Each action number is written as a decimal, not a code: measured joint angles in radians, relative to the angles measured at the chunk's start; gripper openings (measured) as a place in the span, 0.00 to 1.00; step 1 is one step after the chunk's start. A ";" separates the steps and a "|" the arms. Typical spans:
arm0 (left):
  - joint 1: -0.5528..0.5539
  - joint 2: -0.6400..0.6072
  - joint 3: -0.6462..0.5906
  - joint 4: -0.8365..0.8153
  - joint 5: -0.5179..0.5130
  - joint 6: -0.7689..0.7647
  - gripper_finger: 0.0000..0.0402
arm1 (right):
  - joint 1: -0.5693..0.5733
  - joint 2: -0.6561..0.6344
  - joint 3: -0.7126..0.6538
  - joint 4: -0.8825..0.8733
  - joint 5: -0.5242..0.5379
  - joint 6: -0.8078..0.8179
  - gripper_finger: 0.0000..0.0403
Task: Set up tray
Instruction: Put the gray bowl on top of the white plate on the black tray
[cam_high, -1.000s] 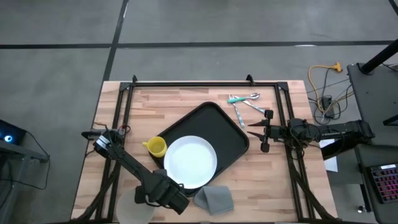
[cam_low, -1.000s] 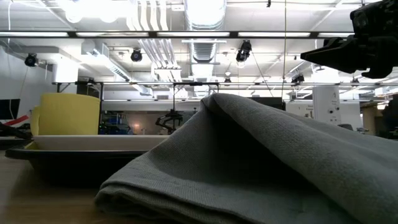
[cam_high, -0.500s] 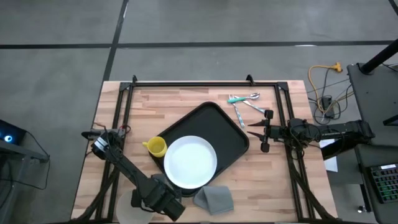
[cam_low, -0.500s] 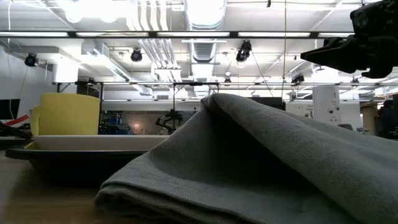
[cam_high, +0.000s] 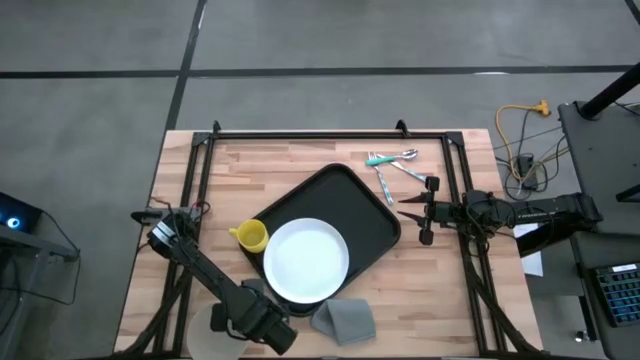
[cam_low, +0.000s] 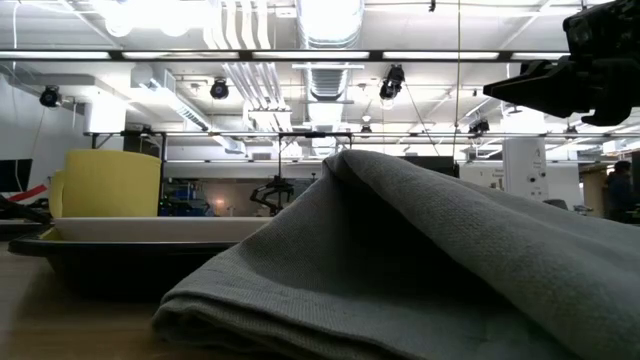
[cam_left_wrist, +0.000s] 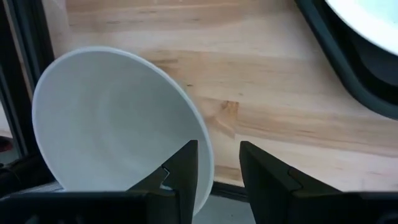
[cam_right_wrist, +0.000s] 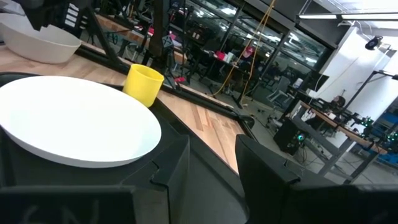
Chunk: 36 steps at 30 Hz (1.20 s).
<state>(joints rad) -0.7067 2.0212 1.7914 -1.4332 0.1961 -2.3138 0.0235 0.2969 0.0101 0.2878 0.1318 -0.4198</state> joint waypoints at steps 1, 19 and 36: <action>-0.002 0.000 -0.002 0.000 -0.002 0.000 0.26 | 0.000 0.000 0.000 0.000 0.000 0.000 0.31; -0.027 0.001 -0.011 0.053 -0.015 0.008 0.26 | 0.000 0.000 0.000 0.000 0.000 0.000 0.30; -0.033 0.002 -0.180 0.133 -0.014 0.026 0.26 | 0.000 0.000 0.000 0.000 0.000 0.000 0.30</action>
<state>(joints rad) -0.7401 2.0229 1.6118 -1.3006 0.1817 -2.2882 0.0238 0.2970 0.0101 0.2878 0.1318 -0.4197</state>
